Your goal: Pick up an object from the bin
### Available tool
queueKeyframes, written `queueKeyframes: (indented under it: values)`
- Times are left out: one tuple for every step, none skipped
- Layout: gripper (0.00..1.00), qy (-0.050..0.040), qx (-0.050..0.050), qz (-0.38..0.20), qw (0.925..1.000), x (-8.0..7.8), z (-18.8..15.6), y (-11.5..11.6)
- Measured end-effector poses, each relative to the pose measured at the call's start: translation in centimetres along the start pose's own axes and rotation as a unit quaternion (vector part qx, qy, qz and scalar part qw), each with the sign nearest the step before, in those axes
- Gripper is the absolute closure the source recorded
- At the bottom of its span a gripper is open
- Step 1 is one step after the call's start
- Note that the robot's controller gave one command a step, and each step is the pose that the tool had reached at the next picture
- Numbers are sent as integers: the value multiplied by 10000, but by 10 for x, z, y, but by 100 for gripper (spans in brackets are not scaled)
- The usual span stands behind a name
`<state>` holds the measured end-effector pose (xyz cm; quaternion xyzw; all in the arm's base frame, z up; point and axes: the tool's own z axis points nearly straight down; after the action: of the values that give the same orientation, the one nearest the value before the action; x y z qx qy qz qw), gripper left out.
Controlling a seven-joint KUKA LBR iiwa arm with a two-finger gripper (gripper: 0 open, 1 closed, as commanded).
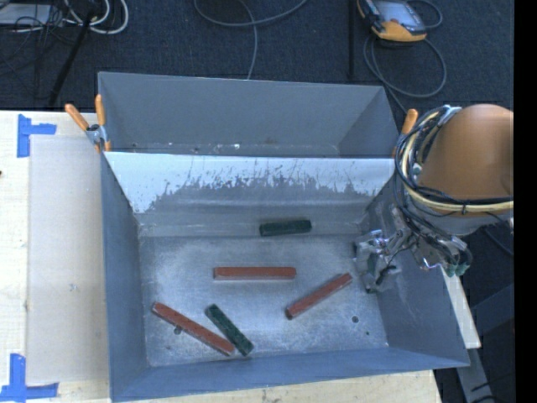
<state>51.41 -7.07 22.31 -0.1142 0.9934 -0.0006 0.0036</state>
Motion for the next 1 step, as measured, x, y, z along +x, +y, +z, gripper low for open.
queueKeyframes:
  values:
    - [0, 33, -13, -5, 10000, 1, 4, 0]
